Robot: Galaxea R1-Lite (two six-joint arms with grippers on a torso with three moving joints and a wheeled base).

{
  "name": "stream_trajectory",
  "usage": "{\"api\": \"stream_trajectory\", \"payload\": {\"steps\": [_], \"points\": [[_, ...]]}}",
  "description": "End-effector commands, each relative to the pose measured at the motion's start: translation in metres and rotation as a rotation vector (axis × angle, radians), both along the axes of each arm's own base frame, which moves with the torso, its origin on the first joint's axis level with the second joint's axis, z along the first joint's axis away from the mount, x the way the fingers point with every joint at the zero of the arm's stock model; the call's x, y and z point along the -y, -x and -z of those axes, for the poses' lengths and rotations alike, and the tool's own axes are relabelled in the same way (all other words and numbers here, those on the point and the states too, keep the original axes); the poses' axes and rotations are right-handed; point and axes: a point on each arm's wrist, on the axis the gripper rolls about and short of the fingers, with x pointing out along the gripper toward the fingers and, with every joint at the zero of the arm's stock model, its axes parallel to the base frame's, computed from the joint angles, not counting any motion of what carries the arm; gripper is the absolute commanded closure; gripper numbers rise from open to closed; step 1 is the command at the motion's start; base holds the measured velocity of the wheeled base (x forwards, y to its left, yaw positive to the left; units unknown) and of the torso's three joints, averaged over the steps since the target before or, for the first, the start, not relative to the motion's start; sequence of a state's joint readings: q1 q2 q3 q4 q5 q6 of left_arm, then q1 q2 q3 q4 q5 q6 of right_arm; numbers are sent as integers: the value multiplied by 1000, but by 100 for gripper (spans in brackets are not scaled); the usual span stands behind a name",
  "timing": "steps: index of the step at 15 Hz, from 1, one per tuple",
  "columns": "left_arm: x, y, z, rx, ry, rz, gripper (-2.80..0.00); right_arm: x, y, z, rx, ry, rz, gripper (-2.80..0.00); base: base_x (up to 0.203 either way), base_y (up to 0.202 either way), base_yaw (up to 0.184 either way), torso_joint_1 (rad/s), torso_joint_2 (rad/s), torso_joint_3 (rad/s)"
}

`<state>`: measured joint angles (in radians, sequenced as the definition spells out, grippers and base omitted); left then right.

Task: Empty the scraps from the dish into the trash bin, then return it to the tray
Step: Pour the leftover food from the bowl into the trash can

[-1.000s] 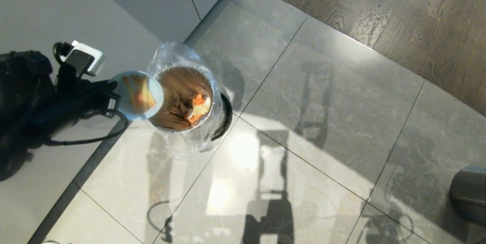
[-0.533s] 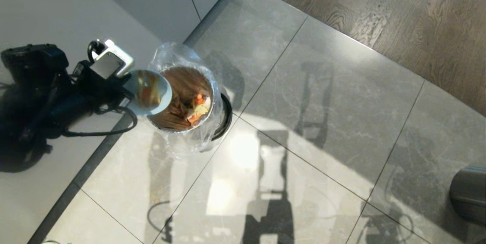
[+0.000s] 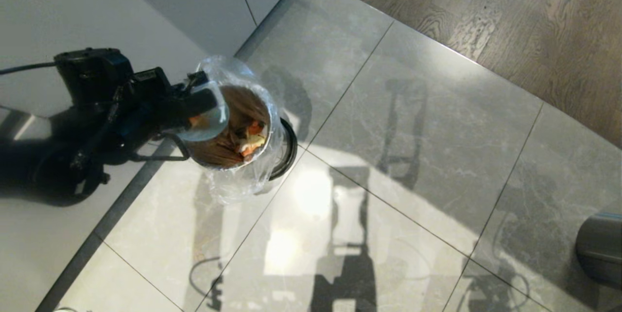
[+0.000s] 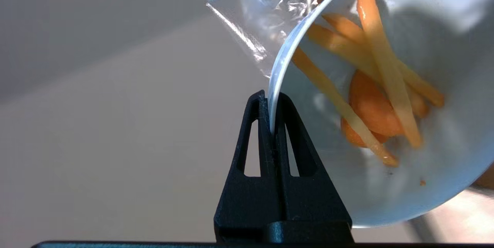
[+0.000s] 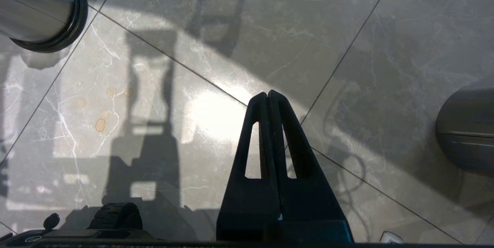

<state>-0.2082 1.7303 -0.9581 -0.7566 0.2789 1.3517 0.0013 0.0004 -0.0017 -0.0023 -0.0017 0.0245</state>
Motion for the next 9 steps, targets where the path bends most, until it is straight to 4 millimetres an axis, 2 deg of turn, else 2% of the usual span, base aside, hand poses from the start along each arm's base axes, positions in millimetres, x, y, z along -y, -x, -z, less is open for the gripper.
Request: {"api": "stream_trajectory", "payload": {"steps": [1, 5, 9], "points": [[19, -9, 1, 5, -57, -52, 0, 0, 0, 0, 1, 0, 0, 0, 0, 0, 0, 0, 0, 0], [24, -17, 4, 66, -42, -51, 0, 0, 0, 0, -1, 0, 0, 0, 0, 0, 0, 0, 0, 0], [39, -4, 0, 30, -55, -3, 0, 0, 0, 0, 0, 0, 0, 0, 0, 0, 0, 0, 0, 0]]}}
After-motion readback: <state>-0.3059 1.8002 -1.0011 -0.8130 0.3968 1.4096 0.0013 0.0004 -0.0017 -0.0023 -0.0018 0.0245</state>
